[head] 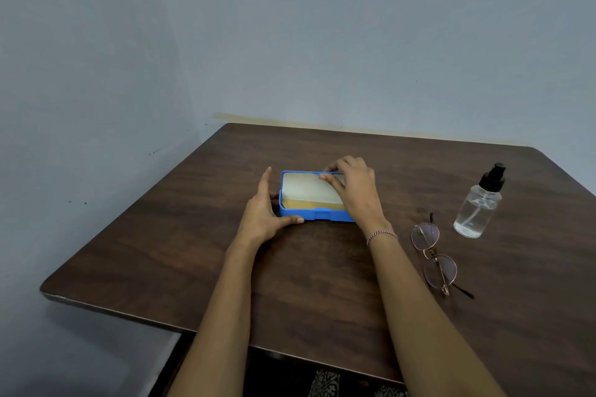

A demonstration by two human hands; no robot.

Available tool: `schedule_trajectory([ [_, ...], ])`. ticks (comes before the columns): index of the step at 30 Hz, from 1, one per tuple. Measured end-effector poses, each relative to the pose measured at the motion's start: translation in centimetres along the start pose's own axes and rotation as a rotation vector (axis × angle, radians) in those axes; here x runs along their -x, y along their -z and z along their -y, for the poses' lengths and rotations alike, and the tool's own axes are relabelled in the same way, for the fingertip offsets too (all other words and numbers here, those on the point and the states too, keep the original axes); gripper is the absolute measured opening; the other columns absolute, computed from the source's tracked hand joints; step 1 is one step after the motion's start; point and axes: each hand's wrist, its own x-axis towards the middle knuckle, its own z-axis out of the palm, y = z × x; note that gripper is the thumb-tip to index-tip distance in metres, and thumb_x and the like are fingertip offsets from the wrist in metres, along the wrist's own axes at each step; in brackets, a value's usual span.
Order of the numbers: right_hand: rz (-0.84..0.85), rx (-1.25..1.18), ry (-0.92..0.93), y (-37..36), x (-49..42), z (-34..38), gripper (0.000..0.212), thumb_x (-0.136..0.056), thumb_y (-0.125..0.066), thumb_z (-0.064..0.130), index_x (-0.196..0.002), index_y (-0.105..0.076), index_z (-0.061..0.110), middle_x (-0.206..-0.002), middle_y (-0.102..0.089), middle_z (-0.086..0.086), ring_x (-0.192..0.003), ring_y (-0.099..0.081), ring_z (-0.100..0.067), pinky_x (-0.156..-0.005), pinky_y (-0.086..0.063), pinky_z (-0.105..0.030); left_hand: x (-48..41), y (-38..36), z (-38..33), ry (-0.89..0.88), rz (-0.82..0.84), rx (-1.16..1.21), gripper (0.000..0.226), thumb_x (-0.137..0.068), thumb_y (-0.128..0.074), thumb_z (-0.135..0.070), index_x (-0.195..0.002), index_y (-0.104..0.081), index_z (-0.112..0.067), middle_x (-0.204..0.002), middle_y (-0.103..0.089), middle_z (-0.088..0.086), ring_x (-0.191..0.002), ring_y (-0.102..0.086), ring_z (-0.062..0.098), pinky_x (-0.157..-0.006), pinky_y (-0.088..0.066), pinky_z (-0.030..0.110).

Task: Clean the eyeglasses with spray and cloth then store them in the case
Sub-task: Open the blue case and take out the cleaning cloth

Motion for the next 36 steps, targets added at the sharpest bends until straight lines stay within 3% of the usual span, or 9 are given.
schedule_trajectory([
  [5,-0.119,-0.014,-0.05,1.2,1.5,0.1,0.031,-0.083,-0.067,0.034,-0.105,-0.054,0.017,-0.111,-0.052,0.004,-0.108,-0.043,-0.011,-0.09,-0.029,-0.025,0.1,-0.5,-0.2,-0.004,-0.013,-0.114,0.124,-0.06,-0.085,-0.043,-0.15,0.0,-0.03,-0.137,-0.051,0.003,-0.133,-0.036,0.022,-0.104,-0.037,0.041],
  [8,-0.235,0.061,-0.133,2.1,2.6,0.3,0.035,-0.078,-0.074,0.03,-0.098,-0.051,0.014,-0.105,-0.048,-0.001,-0.098,-0.041,-0.015,-0.081,-0.032,-0.024,0.5,-0.7,-0.7,-0.093,-0.189,-0.238,0.108,-0.066,-0.075,-0.057,-0.147,-0.017,-0.015,-0.142,-0.04,0.006,-0.133,-0.027,0.025,-0.104,-0.036,0.045],
  [11,-0.23,0.122,-0.248,2.1,3.7,0.8,0.028,-0.08,-0.071,0.033,-0.093,-0.053,0.016,-0.098,-0.051,0.0,-0.091,-0.043,-0.015,-0.074,-0.034,-0.025,0.7,-0.7,-1.2,-0.243,-0.45,-0.304,0.053,-0.08,-0.068,-0.041,-0.117,-0.049,-0.008,-0.116,-0.053,0.007,-0.111,-0.043,0.022,-0.087,-0.045,0.037],
  [13,-0.199,0.145,-0.299,1.7,4.4,1.0,0.024,-0.084,-0.066,0.036,-0.091,-0.056,0.016,-0.095,-0.055,0.001,-0.091,-0.047,-0.017,-0.073,-0.038,-0.028,0.8,-1.0,-1.7,-0.296,-0.519,-0.353,0.02,-0.086,-0.064,-0.029,-0.093,-0.055,-0.013,-0.093,-0.057,0.001,-0.094,-0.048,0.017,-0.072,-0.046,0.032],
  [16,-0.155,0.245,-0.334,1.6,4.8,1.0,0.022,-0.089,-0.06,0.037,-0.095,-0.064,0.016,-0.098,-0.06,-0.001,-0.094,-0.048,-0.02,-0.075,-0.042,-0.032,0.9,-2.0,-2.5,-0.324,-0.442,-0.521,0.014,-0.083,-0.068,-0.021,-0.074,-0.062,-0.013,-0.076,-0.059,0.001,-0.08,-0.052,0.017,-0.059,-0.042,0.03],
  [19,-0.075,0.394,-0.327,1.6,4.7,1.1,0.023,-0.094,-0.053,0.03,-0.101,-0.068,0.013,-0.102,-0.057,-0.004,-0.098,-0.046,-0.021,-0.074,-0.041,-0.031,0.6,-2.5,-3.7,-0.346,-0.375,-0.847,0.016,-0.063,-0.077,-0.003,-0.061,-0.065,-0.011,-0.063,-0.06,0.001,-0.07,-0.055,0.019,-0.05,-0.038,0.027],
  [23,-0.032,0.6,-0.33,1.6,4.6,1.5,0.01,-0.088,-0.058,0.013,-0.092,-0.067,0.013,-0.1,-0.053,-0.004,-0.096,-0.045,-0.022,-0.067,-0.033,-0.028,0.4,-2.9,-4.2,-0.206,-0.193,-1.139,0.019,-0.084,-0.053,-0.001,-0.09,-0.062,-0.016,-0.093,-0.064,0.001,-0.101,-0.049,0.021,-0.072,-0.032,0.029],
  [29,0.052,0.669,-0.404,1.4,4.3,1.7,0.01,-0.088,-0.062,0.02,-0.096,-0.065,0.016,-0.104,-0.05,-0.003,-0.098,-0.043,-0.02,-0.07,-0.034,-0.028,0.0,-3.1,-5.6,-0.108,-0.118,-1.144,0.019,-0.086,-0.053,-0.002,-0.097,-0.061,-0.016,-0.102,-0.064,0.003,-0.103,-0.054,0.022,-0.083,-0.038,0.03],
  [36,0.132,0.715,-0.405,1.8,3.5,2.0,0.016,-0.087,-0.056,0.008,-0.1,-0.064,0.013,-0.108,-0.051,-0.005,-0.102,-0.043,-0.022,-0.075,-0.036,-0.029,-0.5,-3.1,-6.1,-0.068,-0.083,-1.153,0.02,-0.085,-0.055,-0.002,-0.098,-0.06,-0.016,-0.104,-0.064,0.003,-0.1,-0.059,0.021,-0.085,-0.039,0.03],
])
